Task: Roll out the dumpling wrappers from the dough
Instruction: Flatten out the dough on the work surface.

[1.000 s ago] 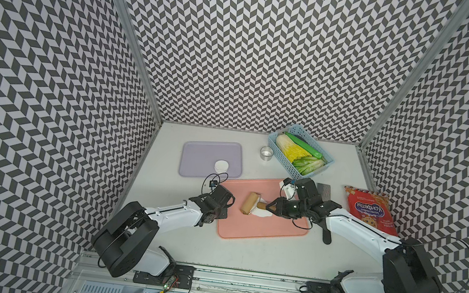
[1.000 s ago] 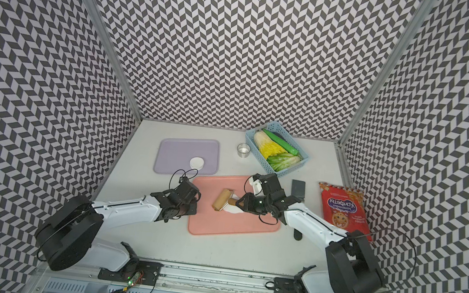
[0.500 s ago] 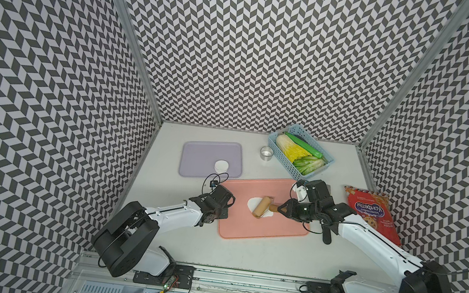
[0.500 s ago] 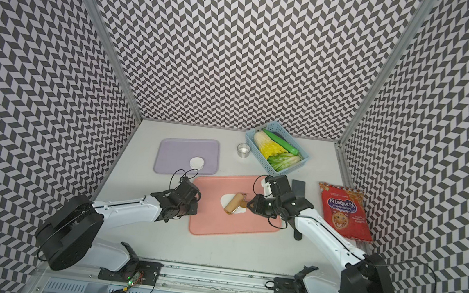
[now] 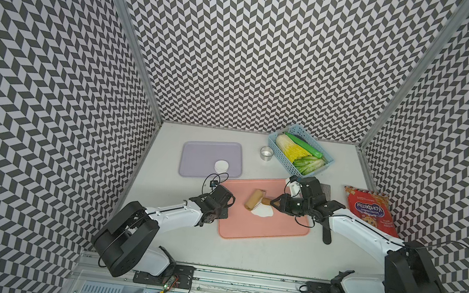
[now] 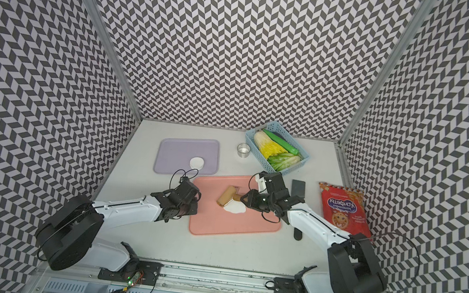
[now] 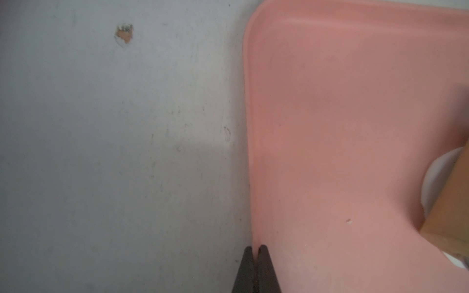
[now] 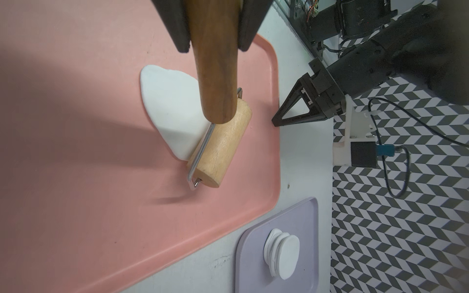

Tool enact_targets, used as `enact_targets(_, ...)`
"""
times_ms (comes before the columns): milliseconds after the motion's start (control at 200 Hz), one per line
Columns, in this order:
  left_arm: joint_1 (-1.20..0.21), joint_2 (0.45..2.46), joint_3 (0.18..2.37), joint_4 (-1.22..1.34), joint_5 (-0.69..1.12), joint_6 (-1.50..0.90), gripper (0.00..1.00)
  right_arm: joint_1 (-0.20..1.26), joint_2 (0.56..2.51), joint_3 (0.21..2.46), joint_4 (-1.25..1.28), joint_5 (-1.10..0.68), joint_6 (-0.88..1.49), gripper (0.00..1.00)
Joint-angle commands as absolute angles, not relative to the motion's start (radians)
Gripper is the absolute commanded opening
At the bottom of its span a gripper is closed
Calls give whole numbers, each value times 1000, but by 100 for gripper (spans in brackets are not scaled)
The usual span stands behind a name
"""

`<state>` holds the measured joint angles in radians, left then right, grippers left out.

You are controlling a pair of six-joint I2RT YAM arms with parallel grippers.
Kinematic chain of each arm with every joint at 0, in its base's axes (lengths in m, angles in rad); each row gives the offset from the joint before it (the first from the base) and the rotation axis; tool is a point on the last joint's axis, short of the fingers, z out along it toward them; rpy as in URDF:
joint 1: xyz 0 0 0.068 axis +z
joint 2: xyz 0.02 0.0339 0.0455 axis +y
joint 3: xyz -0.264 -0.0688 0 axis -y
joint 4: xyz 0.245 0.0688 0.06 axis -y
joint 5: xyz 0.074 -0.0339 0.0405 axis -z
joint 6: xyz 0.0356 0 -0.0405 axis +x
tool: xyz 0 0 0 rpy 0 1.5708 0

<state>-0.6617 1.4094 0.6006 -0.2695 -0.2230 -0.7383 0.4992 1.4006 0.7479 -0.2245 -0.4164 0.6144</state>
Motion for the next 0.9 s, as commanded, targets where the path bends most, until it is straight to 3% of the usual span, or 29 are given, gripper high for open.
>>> enact_targets(0,-675,1433,592,-304,-204,-709,0,486,1495,662,-461,-128,638,0)
enact_targets(436,-675,1425,589,-310,-207,-712,0,428,1244,684,-656,-45,646,0)
enact_targets(896,-675,1421,586,-311,-207,-710,0,468,1438,605,-508,-1,646,0)
